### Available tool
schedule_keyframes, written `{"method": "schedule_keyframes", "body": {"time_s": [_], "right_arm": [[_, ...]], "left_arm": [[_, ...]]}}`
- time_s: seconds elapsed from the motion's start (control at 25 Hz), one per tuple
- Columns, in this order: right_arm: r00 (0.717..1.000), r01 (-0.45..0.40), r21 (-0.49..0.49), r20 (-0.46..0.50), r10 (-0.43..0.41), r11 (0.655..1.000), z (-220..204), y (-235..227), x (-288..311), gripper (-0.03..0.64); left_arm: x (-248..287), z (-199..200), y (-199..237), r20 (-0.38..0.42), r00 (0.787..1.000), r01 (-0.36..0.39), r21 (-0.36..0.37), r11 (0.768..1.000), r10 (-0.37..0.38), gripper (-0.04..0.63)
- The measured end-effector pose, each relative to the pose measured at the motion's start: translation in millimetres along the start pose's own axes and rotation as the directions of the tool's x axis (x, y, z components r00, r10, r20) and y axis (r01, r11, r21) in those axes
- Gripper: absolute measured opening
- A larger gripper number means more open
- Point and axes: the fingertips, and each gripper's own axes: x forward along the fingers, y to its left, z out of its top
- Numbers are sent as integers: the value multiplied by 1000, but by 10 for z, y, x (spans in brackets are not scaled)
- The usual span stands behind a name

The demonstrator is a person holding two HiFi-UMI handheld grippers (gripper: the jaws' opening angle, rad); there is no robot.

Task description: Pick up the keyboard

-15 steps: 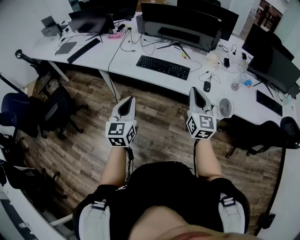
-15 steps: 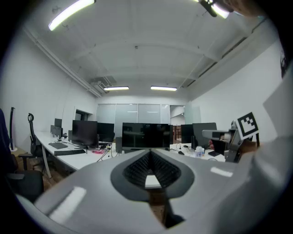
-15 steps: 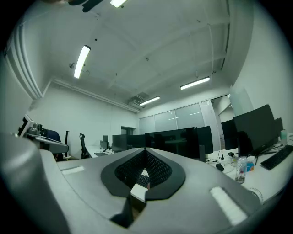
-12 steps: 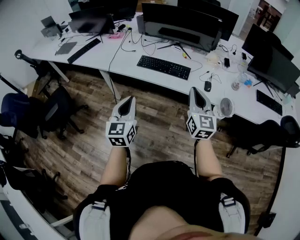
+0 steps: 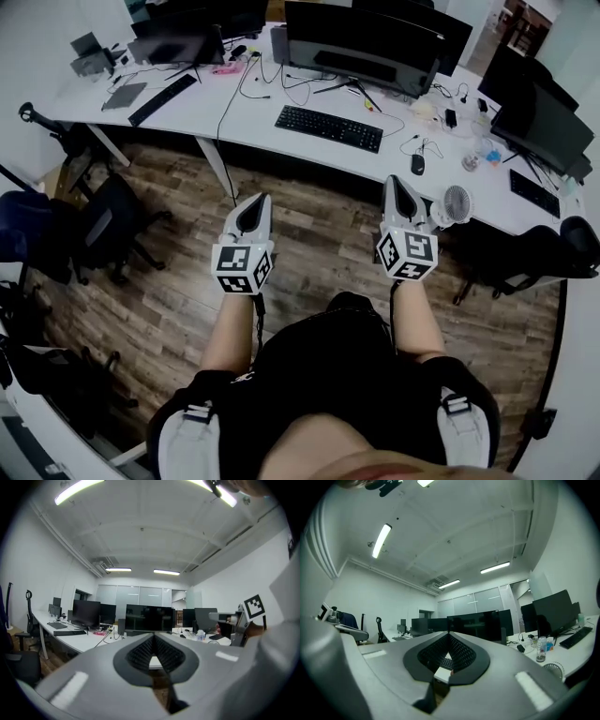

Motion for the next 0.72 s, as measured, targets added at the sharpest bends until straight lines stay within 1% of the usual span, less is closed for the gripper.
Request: {"method": "schedule_keyframes", "body": {"time_s": [0.2,0.4,0.56,0.72], "right_arm": [[1000,25,-11,3,-25,1000,-10,-25,78,-5],[999,42,-10,6,-41,999,-104,-92,349,-5],[999,40,6,5,-40,999,-267,-181,805,-5],[999,40,22,10,-40,999,-419,-307,1447,-5]], "left_arm": [[109,-41,63,0,1000,23,2,1000,-23,54],[373,-62,257,4,1000,20,8,1000,-20,54],[775,-138,488,-15,1000,10,15,1000,-9,54],[1347,-137,771,-24,1000,8,37,999,-7,54]]}}
